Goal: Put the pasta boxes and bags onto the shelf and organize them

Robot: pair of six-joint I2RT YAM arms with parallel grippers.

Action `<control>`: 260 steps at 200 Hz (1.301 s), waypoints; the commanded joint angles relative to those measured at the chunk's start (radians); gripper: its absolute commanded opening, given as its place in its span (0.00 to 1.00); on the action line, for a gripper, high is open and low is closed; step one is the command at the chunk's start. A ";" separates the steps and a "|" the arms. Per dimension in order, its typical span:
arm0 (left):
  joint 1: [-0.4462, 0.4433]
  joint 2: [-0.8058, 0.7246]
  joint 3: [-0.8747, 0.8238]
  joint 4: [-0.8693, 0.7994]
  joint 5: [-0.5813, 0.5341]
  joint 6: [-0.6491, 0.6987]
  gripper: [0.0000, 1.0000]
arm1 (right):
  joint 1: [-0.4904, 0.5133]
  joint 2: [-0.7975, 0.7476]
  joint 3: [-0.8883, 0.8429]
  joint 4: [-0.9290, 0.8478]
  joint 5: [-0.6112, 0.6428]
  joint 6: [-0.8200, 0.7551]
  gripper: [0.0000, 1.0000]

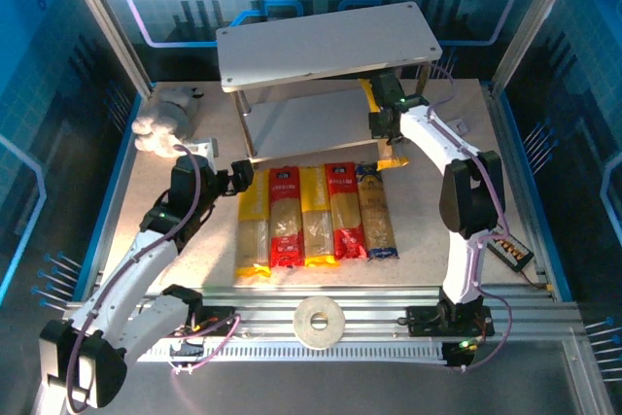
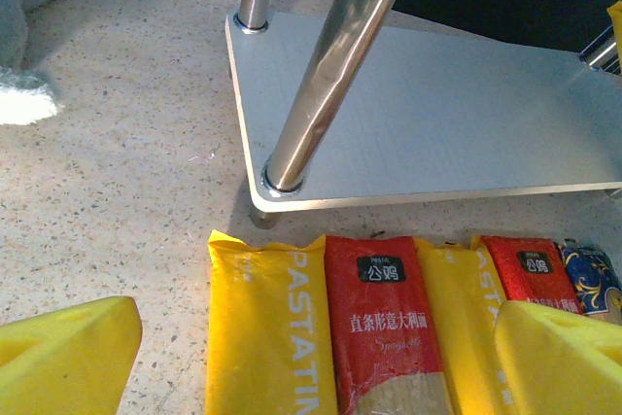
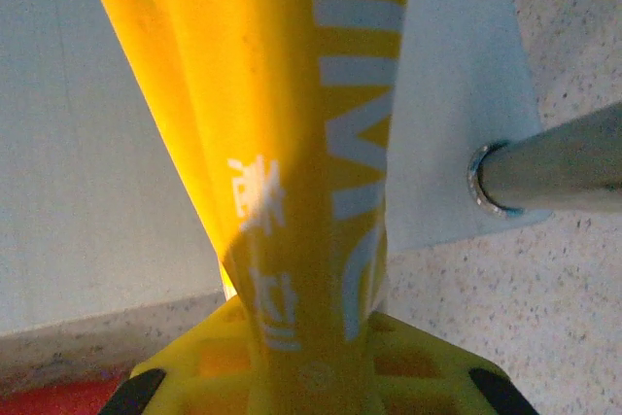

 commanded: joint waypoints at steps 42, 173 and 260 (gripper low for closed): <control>0.000 0.031 0.011 0.026 0.003 -0.003 0.95 | -0.002 -0.057 -0.042 0.267 0.076 -0.036 0.00; 0.000 0.031 0.023 0.017 -0.007 0.007 0.95 | 0.049 0.093 0.042 0.398 0.189 -0.119 0.03; 0.000 0.033 0.027 0.003 -0.008 0.014 0.95 | 0.051 0.196 0.153 0.304 0.210 -0.108 0.32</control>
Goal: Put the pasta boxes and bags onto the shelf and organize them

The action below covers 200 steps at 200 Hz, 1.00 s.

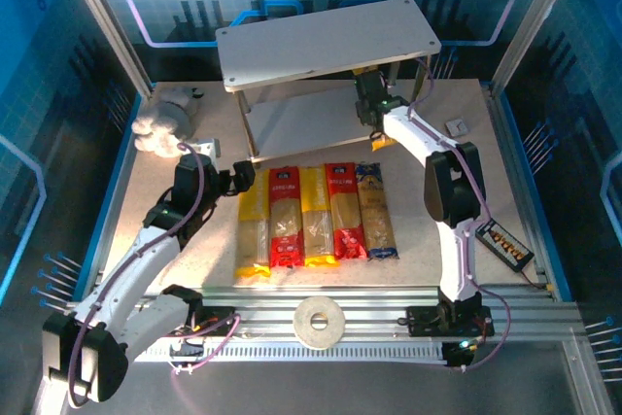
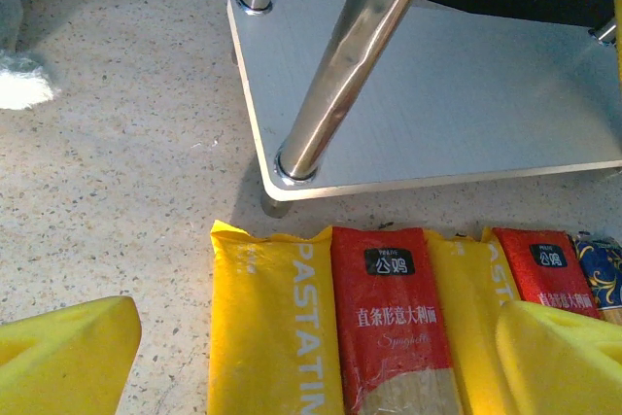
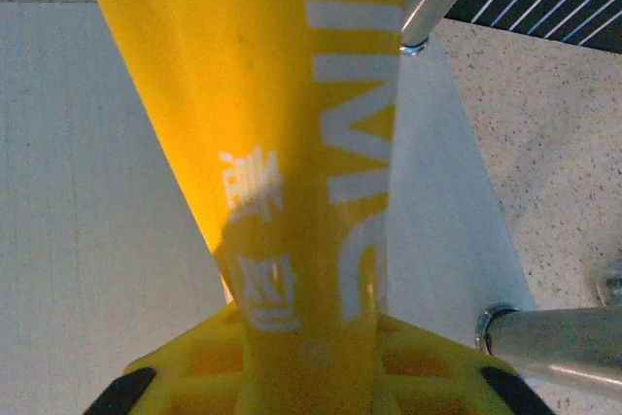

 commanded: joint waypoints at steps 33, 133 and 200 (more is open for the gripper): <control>0.000 -0.006 0.027 -0.001 -0.004 0.017 0.96 | 0.005 0.044 0.036 0.035 0.013 0.025 0.68; 0.000 -0.013 -0.006 0.041 -0.014 0.003 0.96 | -0.074 -0.284 -0.247 0.158 -0.214 0.175 0.77; -0.003 0.107 -0.005 0.198 -0.088 -0.035 0.96 | -0.115 -0.506 -0.432 0.092 -0.211 0.234 0.77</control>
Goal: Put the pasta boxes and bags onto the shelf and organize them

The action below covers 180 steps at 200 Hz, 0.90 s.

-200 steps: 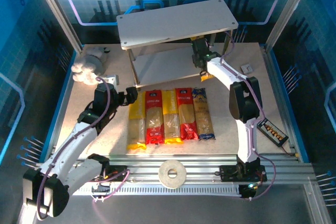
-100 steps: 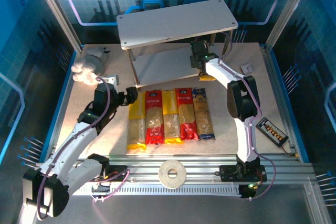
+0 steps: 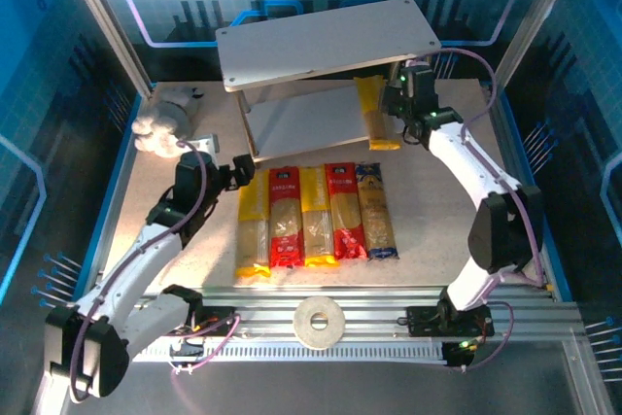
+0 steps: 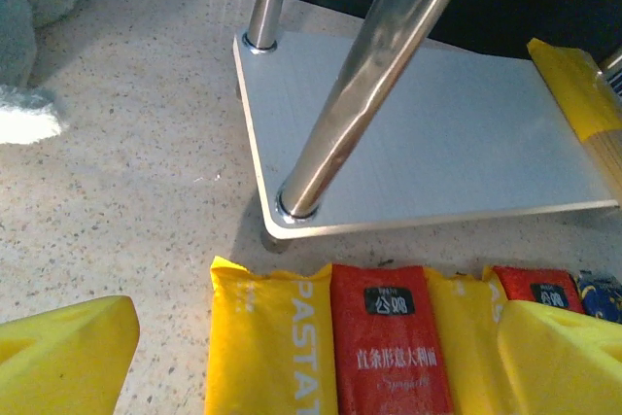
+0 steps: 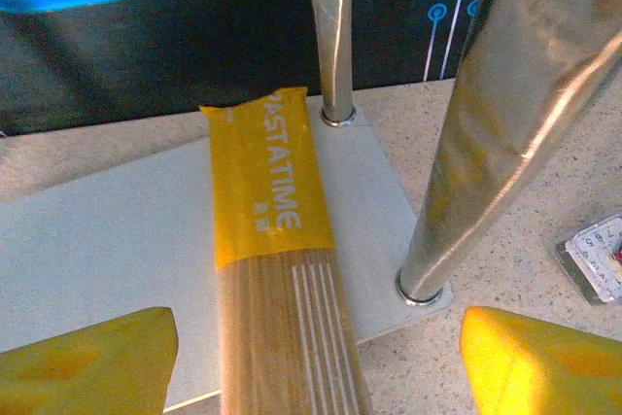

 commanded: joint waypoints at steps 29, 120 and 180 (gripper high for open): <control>-0.003 0.201 0.075 0.119 -0.089 0.008 0.96 | -0.060 -0.058 -0.124 -0.023 -0.034 0.096 0.77; -0.002 0.468 0.236 0.221 -0.197 0.032 0.96 | -0.131 0.062 -0.062 0.073 -0.013 0.120 0.77; 0.020 0.573 0.305 0.265 -0.223 0.019 0.96 | -0.150 0.172 -0.028 0.188 0.057 0.124 0.78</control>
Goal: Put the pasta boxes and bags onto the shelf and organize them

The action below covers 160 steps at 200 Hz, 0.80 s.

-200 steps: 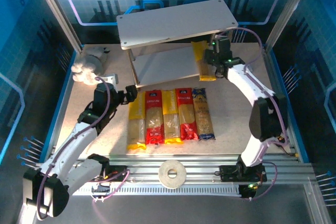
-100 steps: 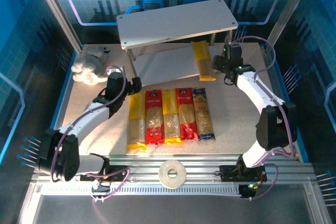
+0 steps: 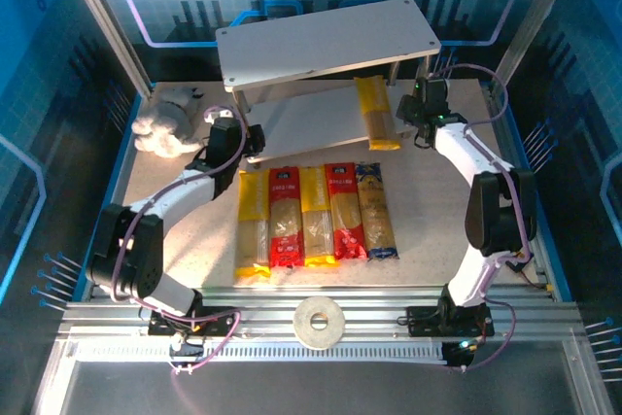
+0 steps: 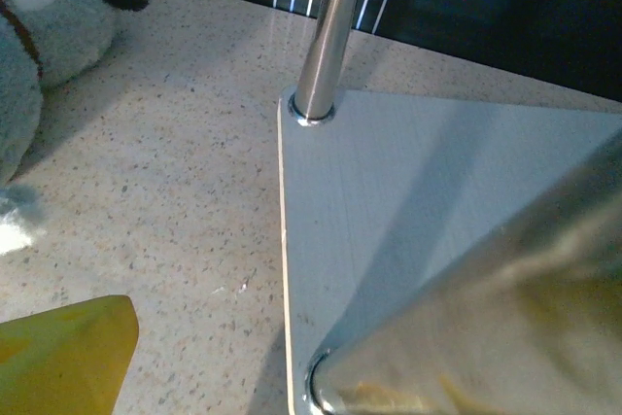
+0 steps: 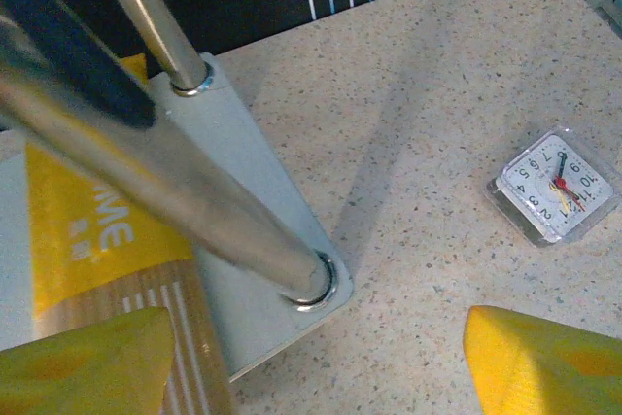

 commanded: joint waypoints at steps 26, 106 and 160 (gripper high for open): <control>0.026 0.070 0.072 0.047 -0.031 -0.009 0.96 | -0.028 0.070 0.042 0.145 0.012 0.017 0.78; 0.043 0.092 0.090 0.051 0.028 -0.022 0.65 | -0.034 0.100 0.062 0.207 -0.030 -0.011 0.34; 0.043 -0.002 0.013 0.009 0.019 -0.019 0.63 | -0.031 0.048 0.006 0.219 -0.069 -0.012 0.00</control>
